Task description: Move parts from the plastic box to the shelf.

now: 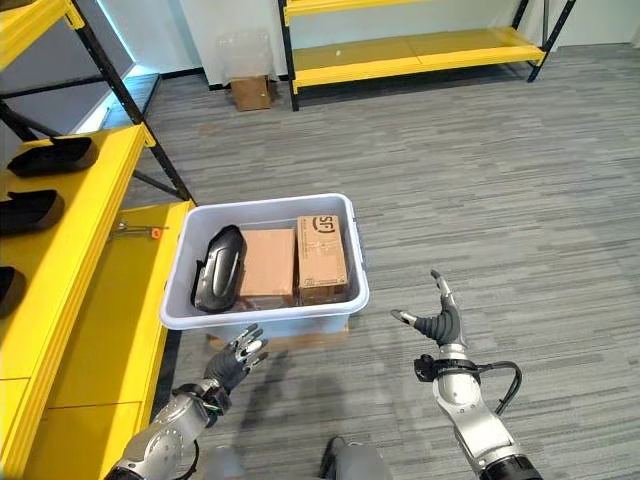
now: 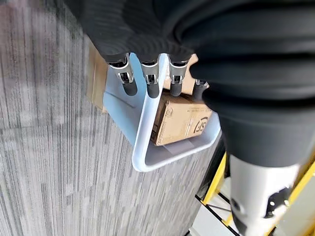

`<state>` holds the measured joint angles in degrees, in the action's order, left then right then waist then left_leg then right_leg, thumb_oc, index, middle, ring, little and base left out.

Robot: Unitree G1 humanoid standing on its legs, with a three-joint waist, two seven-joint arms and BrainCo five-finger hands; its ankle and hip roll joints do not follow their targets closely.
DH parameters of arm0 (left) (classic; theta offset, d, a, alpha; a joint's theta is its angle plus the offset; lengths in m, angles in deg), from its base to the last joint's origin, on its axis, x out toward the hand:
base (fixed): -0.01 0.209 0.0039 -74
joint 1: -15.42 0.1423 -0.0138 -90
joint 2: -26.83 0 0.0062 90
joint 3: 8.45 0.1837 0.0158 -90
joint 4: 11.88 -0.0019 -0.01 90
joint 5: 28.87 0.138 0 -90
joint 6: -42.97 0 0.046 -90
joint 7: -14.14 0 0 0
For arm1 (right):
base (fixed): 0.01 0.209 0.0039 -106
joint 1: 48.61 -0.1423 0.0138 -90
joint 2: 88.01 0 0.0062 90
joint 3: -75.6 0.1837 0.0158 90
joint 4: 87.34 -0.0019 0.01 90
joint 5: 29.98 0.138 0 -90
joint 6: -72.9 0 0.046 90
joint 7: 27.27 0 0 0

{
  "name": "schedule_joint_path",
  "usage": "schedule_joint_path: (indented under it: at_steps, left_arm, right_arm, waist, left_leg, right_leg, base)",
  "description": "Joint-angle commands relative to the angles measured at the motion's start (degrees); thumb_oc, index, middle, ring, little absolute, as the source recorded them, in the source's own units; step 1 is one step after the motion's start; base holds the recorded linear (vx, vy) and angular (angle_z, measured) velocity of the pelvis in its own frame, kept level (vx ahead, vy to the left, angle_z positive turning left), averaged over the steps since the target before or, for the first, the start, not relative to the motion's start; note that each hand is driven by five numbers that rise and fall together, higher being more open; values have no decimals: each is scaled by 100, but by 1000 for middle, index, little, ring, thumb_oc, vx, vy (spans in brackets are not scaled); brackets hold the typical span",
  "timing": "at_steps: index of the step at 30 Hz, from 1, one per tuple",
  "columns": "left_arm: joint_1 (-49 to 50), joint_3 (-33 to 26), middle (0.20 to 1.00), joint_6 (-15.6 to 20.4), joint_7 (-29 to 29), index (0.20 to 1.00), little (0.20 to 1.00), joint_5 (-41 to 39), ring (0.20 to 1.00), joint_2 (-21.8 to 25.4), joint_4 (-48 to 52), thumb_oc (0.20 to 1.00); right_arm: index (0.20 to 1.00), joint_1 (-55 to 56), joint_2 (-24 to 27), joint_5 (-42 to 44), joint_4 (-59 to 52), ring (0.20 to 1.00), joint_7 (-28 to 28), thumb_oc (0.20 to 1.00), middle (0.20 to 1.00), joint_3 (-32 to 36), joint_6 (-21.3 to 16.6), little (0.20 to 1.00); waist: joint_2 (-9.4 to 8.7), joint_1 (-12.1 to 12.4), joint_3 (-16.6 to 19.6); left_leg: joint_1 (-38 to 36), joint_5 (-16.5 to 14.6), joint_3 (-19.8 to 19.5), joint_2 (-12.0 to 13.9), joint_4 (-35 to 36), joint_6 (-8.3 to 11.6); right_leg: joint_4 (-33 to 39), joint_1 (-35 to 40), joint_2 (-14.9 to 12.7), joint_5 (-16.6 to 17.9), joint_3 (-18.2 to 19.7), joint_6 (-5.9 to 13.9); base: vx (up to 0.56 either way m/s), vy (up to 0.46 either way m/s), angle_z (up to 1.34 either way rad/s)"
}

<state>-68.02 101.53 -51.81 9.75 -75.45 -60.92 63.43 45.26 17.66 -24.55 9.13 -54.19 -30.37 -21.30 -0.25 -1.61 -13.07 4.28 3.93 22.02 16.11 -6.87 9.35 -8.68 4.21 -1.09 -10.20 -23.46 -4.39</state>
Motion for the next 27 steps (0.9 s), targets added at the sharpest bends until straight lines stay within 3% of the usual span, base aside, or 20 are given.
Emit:
schedule_joint_path:
  at_steps: [1,2,3,4,7,12,16,19,21,22,23,24,25,26,27]
  left_arm:
    - [84,-81,1000,160,-114,1000,1000,89,1000,156,469,1000]
    - [155,-125,1000,222,-202,1000,1000,135,1000,184,455,1000]
    - [208,-168,1000,260,-259,1000,1000,128,1000,220,426,1000]
    - [206,-173,1000,281,-287,1000,1000,108,1000,251,390,1000]
    - [188,-206,1000,449,-432,1000,1000,378,1000,362,352,1000]
    - [226,-282,1000,715,-365,1000,1000,534,1000,525,674,1000]
    - [53,-308,1000,766,-320,1000,1000,523,1000,561,680,1000]
    - [-97,-227,1000,664,-280,1000,1000,900,1000,587,638,1000]
    - [-141,-143,1000,572,-505,1000,1000,1106,1000,565,527,1000]
    - [3,8,1000,496,-478,1000,1000,1122,1000,531,530,1000]
    - [19,16,1000,496,-467,1000,1000,1124,1000,530,543,1000]
    - [76,70,1000,496,-402,1000,1000,1074,1000,543,550,1000]
    - [103,130,1000,500,-315,1000,1000,990,1000,574,536,1000]
    - [13,196,1000,540,-216,1000,1000,883,1000,639,497,1000]
    - [-55,238,1000,607,-130,1000,1000,863,1000,674,448,1000]
  right_arm:
    - [1000,3,82,30,-396,1000,-93,1000,1000,197,-281,1000]
    - [1000,-16,62,-43,-315,1000,4,1000,1000,158,-391,1000]
    - [1000,6,62,-25,-353,1000,57,1000,1000,119,-373,1000]
    - [1000,28,48,0,-360,1000,27,1000,1000,108,-370,1000]
    - [1000,73,-83,102,-443,1000,25,1000,1000,194,-393,1000]
    - [1000,82,-112,189,-710,1000,189,1000,1000,265,-359,1000]
    - [1000,-81,-170,287,-680,1000,149,1000,1000,141,-251,1000]
    - [1000,-326,-242,305,-649,1000,57,1000,1000,53,-21,1000]
    - [1000,-433,-311,300,-618,1000,26,1000,1000,2,88,1000]
    - [1000,-424,-342,372,-632,1000,19,1000,1000,-81,130,1000]
    - [1000,-423,-344,382,-637,1000,23,1000,1000,-92,127,1000]
    - [1000,-408,-352,406,-631,1000,69,1000,1000,-111,79,1000]
    - [1000,-416,-345,389,-629,1000,143,1000,1000,-125,-40,1000]
    - [1000,-463,-347,260,-638,1000,229,1000,1000,-148,-214,1000]
    - [1000,-540,-362,114,-622,1000,266,1000,1000,-180,-245,1000]
  waist:
    - [-7,-14,-240]
    - [51,67,-270]
    - [9,46,-221]
    - [-15,33,-189]
    - [-99,85,-91]
    - [-156,263,-87]
    - [-215,425,-83]
    - [-337,586,-76]
    - [-367,667,-67]
    - [-292,651,-139]
    - [-255,658,-146]
    - [-219,626,-170]
    - [-241,582,-211]
    - [-330,505,-316]
    - [-358,453,-411]
  left_leg:
    - [-80,1007,261,415,390,128]
    - [-71,876,21,371,571,-32]
    - [-292,491,66,167,529,-84]
    - [-395,301,130,41,488,-177]
    - [-603,-41,90,-387,521,-420]
    - [-486,-50,-6,-571,573,-603]
    - [-327,-112,-82,-634,537,-713]
    - [-293,-391,-127,-836,355,-874]
    - [-380,-525,-96,-1002,374,-1082]
    - [-651,-688,-161,-1114,486,-1233]
    - [-625,-584,-74,-1060,506,-1268]
    - [-712,-597,-83,-1036,531,-1218]
    - [-750,-636,-106,-998,501,-1114]
    - [-710,-755,-148,-904,391,-978]
    - [-686,-849,-149,-836,304,-940]
  right_leg:
    - [-137,343,-518,64,334,793]
    - [-234,292,-575,105,432,816]
    - [-353,347,-715,-21,448,881]
    - [-398,366,-768,-49,429,906]
    - [-299,368,-780,76,465,996]
    - [-140,286,-808,282,505,1054]
    - [-324,241,-851,122,444,1059]
    - [-830,345,-989,-112,325,1155]
    - [-1637,11,-1222,180,173,1381]
    - [-2471,-673,-1557,692,221,1505]
    - [-2423,-748,-1537,821,156,1410]
    - [-2203,-841,-1543,908,201,1381]
    - [-1469,-876,-1590,1076,233,1391]
    - [-524,-1052,-1695,1486,280,1476]
    - [-386,-1216,-1743,1661,370,1526]
  base:
    - [234,492,-11]
    - [303,599,2]
    - [265,585,-37]
    - [291,476,-56]
    - [202,298,-32]
    - [113,160,12]
    - [73,148,0]
    - [187,200,0]
    - [137,117,-2]
    - [92,38,-19]
    - [108,-47,-21]
    - [38,-210,-6]
    - [92,-424,7]
    - [42,-502,8]
    - [-1,-451,5]
